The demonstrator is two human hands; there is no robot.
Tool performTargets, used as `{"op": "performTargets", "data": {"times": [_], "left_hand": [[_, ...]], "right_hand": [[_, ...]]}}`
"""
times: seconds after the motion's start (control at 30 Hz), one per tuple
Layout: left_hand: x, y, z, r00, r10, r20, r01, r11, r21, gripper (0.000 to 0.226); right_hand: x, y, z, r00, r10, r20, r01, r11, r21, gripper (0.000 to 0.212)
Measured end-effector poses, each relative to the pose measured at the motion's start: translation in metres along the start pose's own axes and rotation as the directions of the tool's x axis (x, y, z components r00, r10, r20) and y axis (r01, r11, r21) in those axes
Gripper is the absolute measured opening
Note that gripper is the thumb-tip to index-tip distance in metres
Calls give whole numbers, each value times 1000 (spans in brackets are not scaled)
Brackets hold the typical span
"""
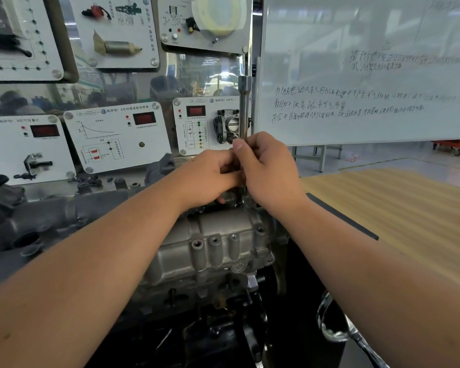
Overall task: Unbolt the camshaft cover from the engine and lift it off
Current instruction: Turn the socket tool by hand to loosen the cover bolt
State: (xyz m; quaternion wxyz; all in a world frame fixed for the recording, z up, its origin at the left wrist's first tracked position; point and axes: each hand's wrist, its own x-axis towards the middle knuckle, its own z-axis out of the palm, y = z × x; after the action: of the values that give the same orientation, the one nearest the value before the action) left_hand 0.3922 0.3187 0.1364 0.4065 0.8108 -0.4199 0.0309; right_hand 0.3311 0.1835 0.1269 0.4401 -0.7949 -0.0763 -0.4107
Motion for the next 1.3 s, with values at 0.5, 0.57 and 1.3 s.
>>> {"op": "performTargets", "data": {"times": [0.5,0.57,1.3], "left_hand": [[1,-1,1,999,-31,-25,31,999,-26,14],[0,-1,1,999,-33,-26,31,998,-51,14],[2,1,-2,1000,-5,-16,5,998,55,21]], "right_hand": [[-1,-2,-1,1000,6,21,-6,1000,-21,24],[0,-2,-2,998,-20,53,22,999,-41,30],[-2,-3,0,999,30,45,-34,995,92,10]]}}
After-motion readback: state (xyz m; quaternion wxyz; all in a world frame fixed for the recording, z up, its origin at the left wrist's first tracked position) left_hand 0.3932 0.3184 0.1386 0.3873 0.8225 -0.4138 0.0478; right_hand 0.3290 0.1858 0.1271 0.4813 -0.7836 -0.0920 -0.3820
